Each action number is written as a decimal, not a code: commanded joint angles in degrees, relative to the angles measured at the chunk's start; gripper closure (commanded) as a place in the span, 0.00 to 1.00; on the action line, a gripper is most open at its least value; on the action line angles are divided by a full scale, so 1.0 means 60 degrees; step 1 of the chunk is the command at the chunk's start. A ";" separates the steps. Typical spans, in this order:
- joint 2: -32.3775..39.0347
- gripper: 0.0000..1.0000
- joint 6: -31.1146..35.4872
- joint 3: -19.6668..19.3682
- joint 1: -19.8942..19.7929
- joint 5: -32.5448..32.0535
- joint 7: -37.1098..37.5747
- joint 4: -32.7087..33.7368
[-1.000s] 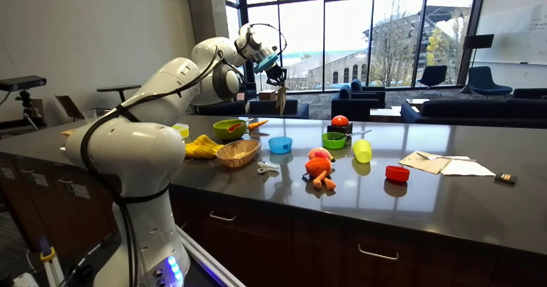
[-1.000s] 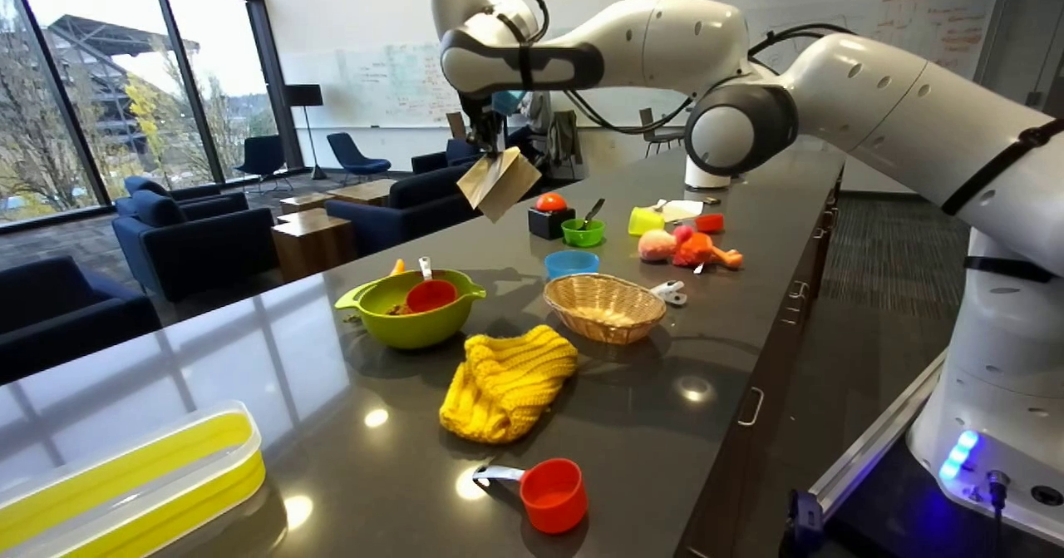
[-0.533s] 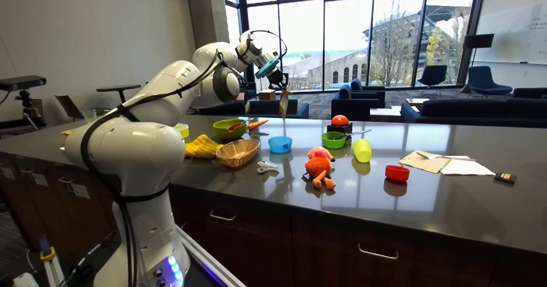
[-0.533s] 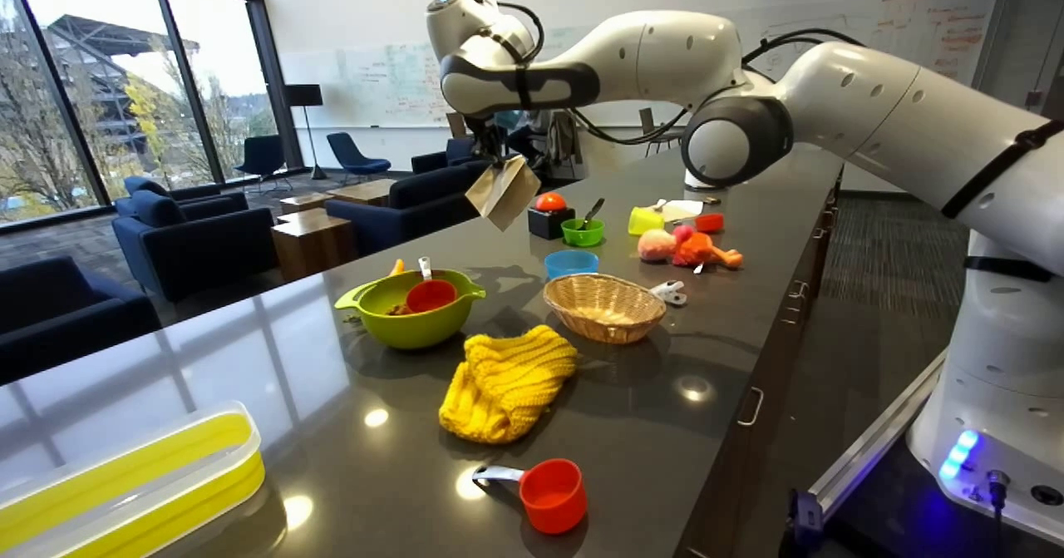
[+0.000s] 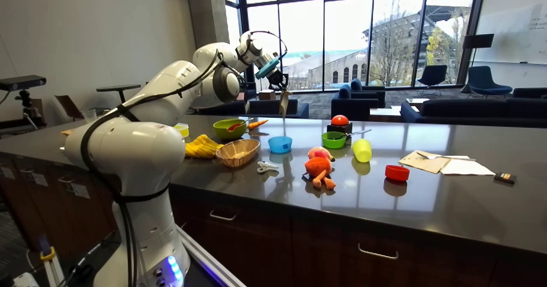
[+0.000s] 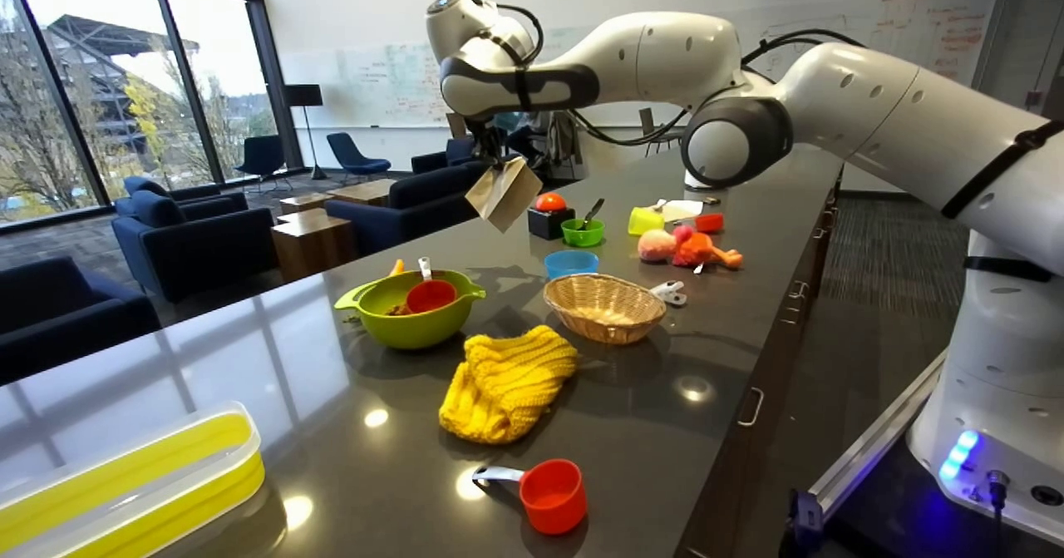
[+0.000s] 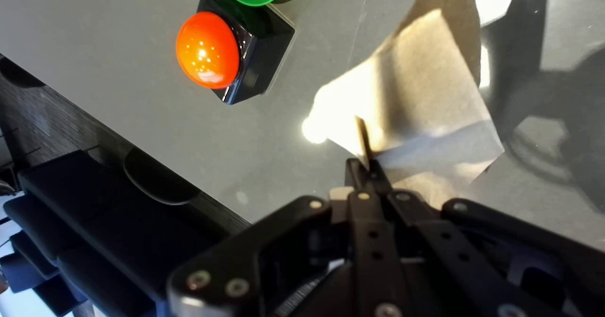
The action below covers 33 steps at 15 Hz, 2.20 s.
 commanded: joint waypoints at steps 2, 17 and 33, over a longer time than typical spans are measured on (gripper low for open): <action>0.0001 0.99 0.0000 0.0000 0.0000 0.0000 0.0000 -0.0001; 0.0053 0.29 0.0283 0.0169 -0.0099 0.0040 -0.0541 -0.0014; -0.2250 0.00 -0.1511 0.1549 -0.3521 0.2247 -0.4857 -0.0318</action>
